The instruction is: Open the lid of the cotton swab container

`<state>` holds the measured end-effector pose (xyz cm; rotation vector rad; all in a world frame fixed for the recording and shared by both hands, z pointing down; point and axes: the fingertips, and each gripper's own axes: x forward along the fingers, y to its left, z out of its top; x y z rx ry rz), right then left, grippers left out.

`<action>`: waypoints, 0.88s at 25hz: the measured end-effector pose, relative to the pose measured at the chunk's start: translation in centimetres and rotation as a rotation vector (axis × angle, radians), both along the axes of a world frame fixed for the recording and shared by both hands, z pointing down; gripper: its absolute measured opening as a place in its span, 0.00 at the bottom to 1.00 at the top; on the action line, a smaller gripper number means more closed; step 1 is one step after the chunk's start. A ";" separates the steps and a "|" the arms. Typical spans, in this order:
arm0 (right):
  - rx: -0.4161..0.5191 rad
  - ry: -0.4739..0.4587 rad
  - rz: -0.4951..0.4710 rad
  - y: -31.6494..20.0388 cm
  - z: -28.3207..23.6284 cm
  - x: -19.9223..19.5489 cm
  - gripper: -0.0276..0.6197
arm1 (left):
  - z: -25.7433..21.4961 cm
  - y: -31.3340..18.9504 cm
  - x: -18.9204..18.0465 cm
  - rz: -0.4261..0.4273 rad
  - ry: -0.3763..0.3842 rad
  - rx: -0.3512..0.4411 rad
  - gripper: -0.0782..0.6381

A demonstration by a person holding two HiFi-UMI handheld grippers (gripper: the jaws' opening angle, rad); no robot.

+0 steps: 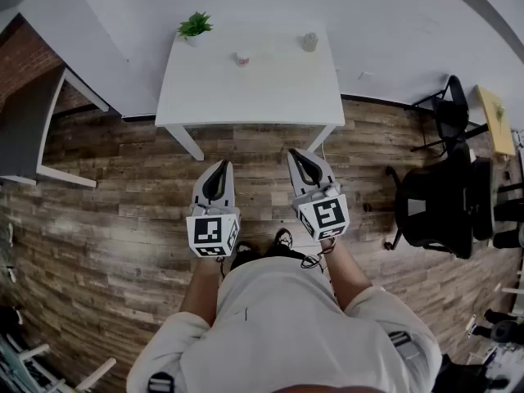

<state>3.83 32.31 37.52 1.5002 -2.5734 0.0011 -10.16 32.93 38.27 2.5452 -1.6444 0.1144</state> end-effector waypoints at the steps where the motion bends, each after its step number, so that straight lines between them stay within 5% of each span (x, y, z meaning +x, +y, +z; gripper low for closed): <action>1: -0.003 -0.002 -0.005 0.2 -0.1 -0.2 0.04 | -0.2 0.1 -0.1 0.001 0.007 0.000 0.14; 22: -0.093 -0.014 -0.044 4.9 3.5 -1.4 0.04 | 3.3 4.7 -0.7 0.067 0.026 -0.063 0.14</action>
